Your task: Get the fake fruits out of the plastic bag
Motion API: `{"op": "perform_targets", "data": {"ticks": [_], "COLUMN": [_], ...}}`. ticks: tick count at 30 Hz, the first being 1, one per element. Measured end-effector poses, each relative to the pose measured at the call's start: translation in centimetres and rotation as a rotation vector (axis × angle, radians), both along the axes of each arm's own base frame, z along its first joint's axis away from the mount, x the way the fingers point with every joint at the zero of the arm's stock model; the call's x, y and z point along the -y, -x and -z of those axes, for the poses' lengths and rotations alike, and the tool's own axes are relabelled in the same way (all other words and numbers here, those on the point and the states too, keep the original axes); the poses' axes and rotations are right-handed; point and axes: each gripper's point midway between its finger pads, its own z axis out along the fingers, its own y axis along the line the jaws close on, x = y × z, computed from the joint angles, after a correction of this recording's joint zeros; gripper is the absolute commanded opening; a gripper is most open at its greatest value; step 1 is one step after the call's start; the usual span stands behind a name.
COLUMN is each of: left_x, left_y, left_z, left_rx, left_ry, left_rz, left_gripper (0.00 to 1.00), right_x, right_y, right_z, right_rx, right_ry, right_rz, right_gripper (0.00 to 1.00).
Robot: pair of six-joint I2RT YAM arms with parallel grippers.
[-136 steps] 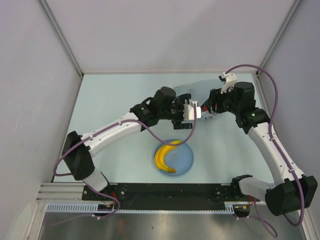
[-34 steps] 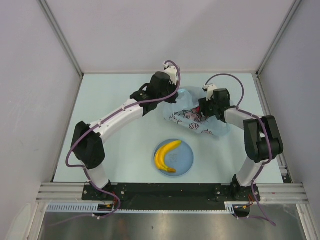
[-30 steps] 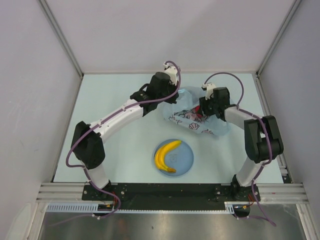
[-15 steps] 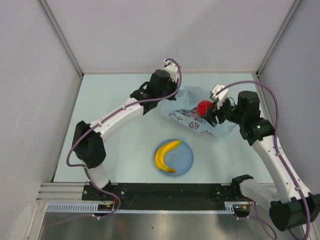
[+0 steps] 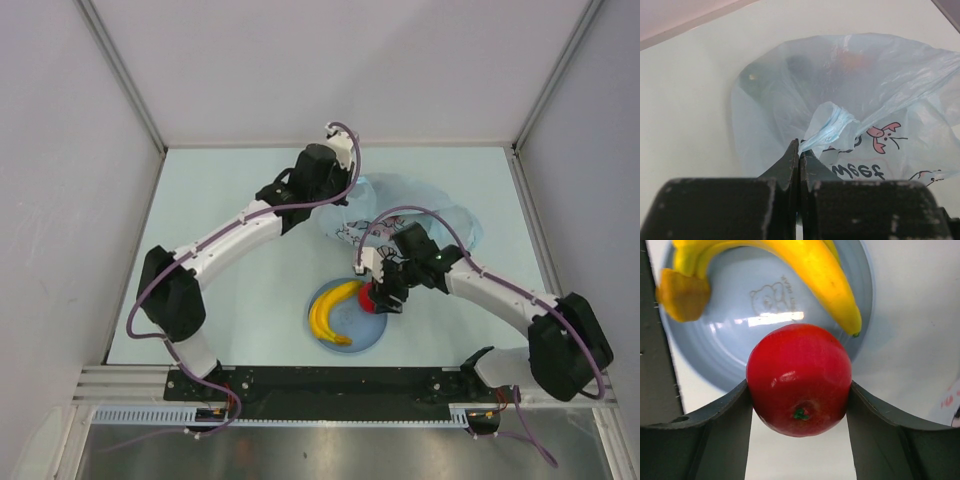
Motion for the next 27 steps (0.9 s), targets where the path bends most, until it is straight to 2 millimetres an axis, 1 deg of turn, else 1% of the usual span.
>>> {"op": "perform_targets", "data": {"ticks": [3, 6, 8, 9, 10, 12, 13, 17, 18, 20, 23, 24, 26, 27], "left_x": [-0.3, -0.5, -0.6, -0.7, -0.7, -0.7, -0.7, -0.6, -0.6, -0.5, -0.4, -0.4, -0.4, -0.4], "left_y": [0.4, 0.6, 0.7, 0.7, 0.7, 0.7, 0.7, 0.7, 0.8, 0.9, 0.9, 0.9, 0.9, 0.9], "left_z": [0.1, 0.0, -0.2, -0.3, -0.4, -0.4, -0.4, -0.4, -0.3, -0.4, -0.3, -0.4, -0.4, -0.3], "left_rx": [0.000, 0.004, 0.007, 0.011, 0.014, 0.014, 0.013, 0.012, 0.010, 0.008, 0.006, 0.006, 0.006, 0.006], "left_ry": [-0.007, -0.007, -0.007, -0.008, -0.008, -0.008, -0.009, -0.007, -0.006, -0.003, -0.001, 0.000, 0.000, -0.001], "left_rz": [0.003, 0.004, 0.005, 0.007, 0.007, 0.008, 0.007, 0.011, 0.014, 0.021, 0.025, 0.025, 0.025, 0.025], "left_gripper": [0.00, 0.00, 0.00, 0.00, 0.00, 0.00, 0.00, 0.00, 0.00, 0.00, 0.00, 0.00, 0.00, 0.00], "right_x": [-0.7, -1.4, -1.7, -1.8, -2.0, -2.3, -2.3, -2.2, -1.9, -1.3, -0.1, 0.4, 1.4, 1.7], "right_y": [-0.9, -1.3, -1.4, -1.5, -1.6, -2.0, -2.1, -2.5, -2.6, -2.7, -3.0, -3.3, -4.0, -4.4], "right_z": [1.4, 2.2, 2.8, 3.0, 3.0, 3.0, 3.0, 2.7, 2.3, 0.8, -3.2, -4.8, -8.3, -9.4], "right_rx": [0.006, 0.031, 0.036, 0.037, 0.041, 0.056, 0.063, 0.085, 0.096, 0.126, 0.220, 0.265, 0.360, 0.392], "right_ry": [0.011, 0.021, 0.030, 0.033, 0.029, 0.023, 0.021, 0.028, 0.026, 0.011, -0.040, -0.066, -0.123, -0.140], "right_rz": [-0.018, -0.054, -0.068, -0.071, -0.072, -0.072, -0.071, -0.054, -0.050, -0.038, -0.009, 0.009, 0.055, 0.073], "right_gripper": [0.23, 0.29, 0.35, 0.40, 0.53, 0.64, 0.75, 0.87, 0.88, 0.88, 0.90, 0.90, 0.85, 0.82]}}
